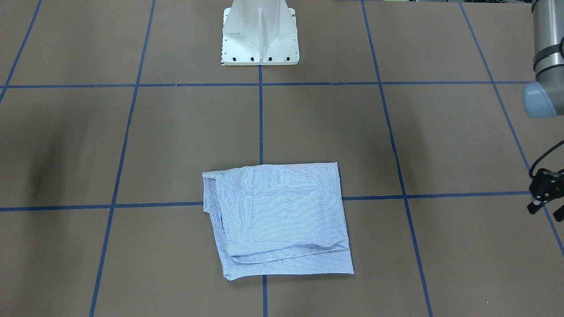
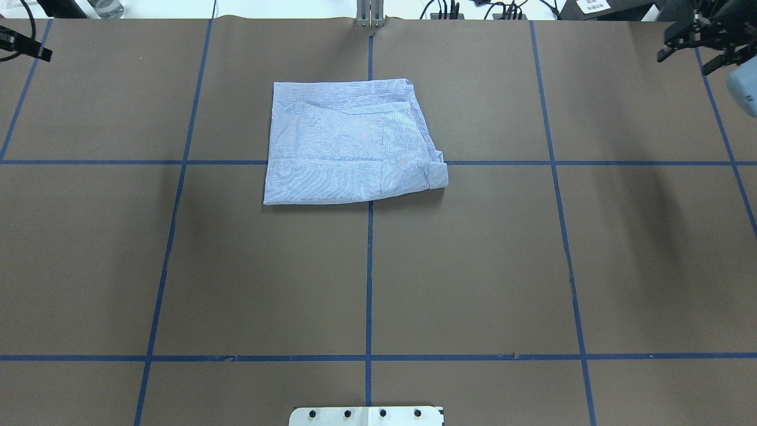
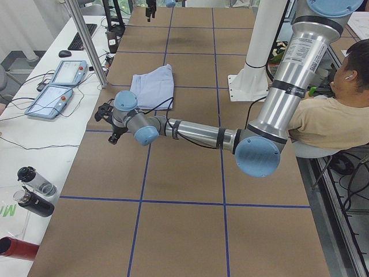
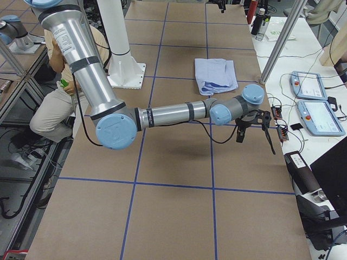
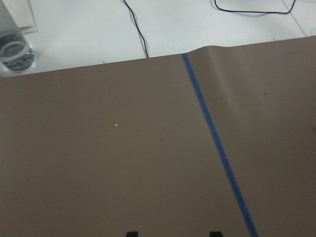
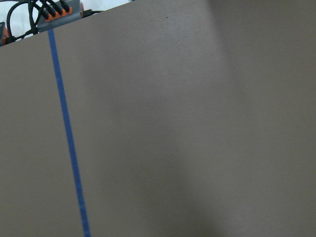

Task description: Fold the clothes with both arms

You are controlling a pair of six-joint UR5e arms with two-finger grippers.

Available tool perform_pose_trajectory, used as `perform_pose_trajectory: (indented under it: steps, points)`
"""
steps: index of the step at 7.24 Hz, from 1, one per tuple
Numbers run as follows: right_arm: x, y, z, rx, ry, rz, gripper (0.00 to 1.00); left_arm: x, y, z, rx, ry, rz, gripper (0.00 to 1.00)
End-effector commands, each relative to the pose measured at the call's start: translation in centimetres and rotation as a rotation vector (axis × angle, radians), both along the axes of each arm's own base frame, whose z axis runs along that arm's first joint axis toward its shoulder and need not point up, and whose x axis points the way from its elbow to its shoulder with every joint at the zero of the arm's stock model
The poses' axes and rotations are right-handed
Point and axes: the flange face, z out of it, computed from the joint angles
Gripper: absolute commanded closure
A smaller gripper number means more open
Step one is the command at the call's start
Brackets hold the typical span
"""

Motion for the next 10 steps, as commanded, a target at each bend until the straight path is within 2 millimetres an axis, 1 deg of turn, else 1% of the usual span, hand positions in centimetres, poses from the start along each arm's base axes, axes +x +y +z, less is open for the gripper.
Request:
perform_pose_trajectory:
  steps: [1, 2, 3, 4, 5, 6, 7, 8, 9, 10]
  points:
    - [7.4, 7.0, 5.2, 0.085, 0.039, -0.105, 0.00, -5.6, 1.6, 4.0, 0.048, -0.076, 0.073, 0.22]
    - [8.8, 10.2, 6.9, 0.088, 0.047, -0.123, 0.00, -7.1, 2.4, 5.4, 0.001, -0.062, 0.091, 0.01]
    - [9.6, 12.3, 7.6, 0.089, 0.049, -0.119, 0.00, -9.0, 3.8, 7.7, -0.001, -0.084, 0.115, 0.00]
    - [9.7, 13.9, 7.7, 0.088, 0.049, -0.119, 0.00, -11.9, 4.8, 8.8, 0.001, -0.098, 0.094, 0.00]
    - [10.0, 14.0, 7.3, 0.097, 0.050, -0.114, 0.00, -12.2, 5.1, 7.8, -0.058, -0.096, 0.091, 0.00]
    - [10.0, 14.0, 7.0, 0.091, 0.050, -0.115, 0.00, -12.3, 5.5, 7.6, -0.097, -0.098, 0.093, 0.00]
    - [8.5, 13.9, 7.0, 0.073, 0.056, -0.143, 0.00, -12.2, 5.8, 7.7, -0.100, -0.095, 0.093, 0.00]
    - [7.6, 13.7, 7.1, 0.065, 0.068, -0.160, 0.00, -12.3, 6.1, 6.3, -0.085, -0.095, 0.089, 0.00]
    - [7.2, 13.6, 7.1, 0.067, 0.083, -0.166, 0.00, -12.5, 7.9, 5.8, -0.092, -0.095, 0.090, 0.00]
    - [7.4, 13.5, 6.8, 0.073, 0.083, -0.161, 0.00, -12.2, 12.2, 6.2, -0.088, -0.093, 0.090, 0.00]
